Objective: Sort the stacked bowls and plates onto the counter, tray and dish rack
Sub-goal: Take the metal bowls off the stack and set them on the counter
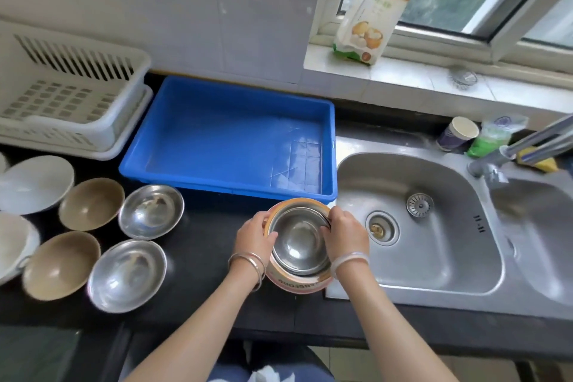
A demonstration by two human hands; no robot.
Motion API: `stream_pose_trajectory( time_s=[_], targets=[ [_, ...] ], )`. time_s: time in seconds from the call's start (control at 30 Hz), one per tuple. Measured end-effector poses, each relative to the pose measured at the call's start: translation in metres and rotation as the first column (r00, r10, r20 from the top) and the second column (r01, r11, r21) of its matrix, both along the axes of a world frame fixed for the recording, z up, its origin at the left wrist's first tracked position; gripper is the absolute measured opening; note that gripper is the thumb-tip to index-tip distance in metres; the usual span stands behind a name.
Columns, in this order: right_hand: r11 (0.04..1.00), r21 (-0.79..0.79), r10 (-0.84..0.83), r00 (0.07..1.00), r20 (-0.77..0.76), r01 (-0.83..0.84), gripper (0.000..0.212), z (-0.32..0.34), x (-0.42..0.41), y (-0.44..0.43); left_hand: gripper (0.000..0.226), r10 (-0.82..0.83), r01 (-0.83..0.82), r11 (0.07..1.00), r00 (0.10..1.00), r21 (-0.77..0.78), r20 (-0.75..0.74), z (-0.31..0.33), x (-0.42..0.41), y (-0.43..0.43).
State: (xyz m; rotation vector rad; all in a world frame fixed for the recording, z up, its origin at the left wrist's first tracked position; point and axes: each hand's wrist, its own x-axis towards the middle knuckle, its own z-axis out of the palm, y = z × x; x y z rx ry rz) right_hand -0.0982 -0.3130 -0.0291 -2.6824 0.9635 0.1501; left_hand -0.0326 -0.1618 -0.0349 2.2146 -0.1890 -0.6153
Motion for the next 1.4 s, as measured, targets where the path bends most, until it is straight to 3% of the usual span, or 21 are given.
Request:
stream_pose_trajectory(
  time_s=[0.1,0.27,0.53,0.7,0.97,1.2,1.4],
  targets=[
    [0.999,-0.021,0.039,0.999,0.028,-0.039,0.016,-0.002,0.002,-0.003,0.036,-0.006,0.006,1.000,1.000,0.026,-0.001,-0.003,0.001,-0.001],
    [0.984,-0.001,0.180,0.982,0.048,-0.180,0.033,-0.008,0.001,-0.008,0.035,-0.019,0.018,0.999,1.000,0.042,0.012,-0.007,0.002,-0.002],
    [0.969,-0.101,0.237,0.966,0.106,-0.227,0.010,-0.009,0.016,-0.005,0.033,-0.017,0.018,0.999,1.000,0.047,-0.001,-0.010,0.005,0.000],
    [0.949,-0.136,0.297,0.952,0.076,-0.285,0.020,-0.005,0.016,-0.007,0.027,-0.020,0.021,0.999,1.000,0.045,-0.020,-0.009,0.006,0.001],
    [0.973,-0.020,0.232,0.969,0.089,-0.231,0.018,0.004,0.014,-0.014,0.031,-0.047,0.048,0.997,0.999,0.064,-0.024,-0.010,0.006,-0.003],
    [0.994,0.095,0.026,0.938,0.345,-0.063,0.012,0.005,0.005,-0.020,0.058,-0.142,0.146,0.981,0.989,0.124,-0.041,-0.012,0.007,-0.006],
    [0.989,0.146,-0.064,0.905,0.421,0.002,0.012,0.006,-0.006,-0.029,0.041,-0.070,0.058,0.974,0.997,0.219,0.044,-0.012,-0.001,-0.016]
  ],
)
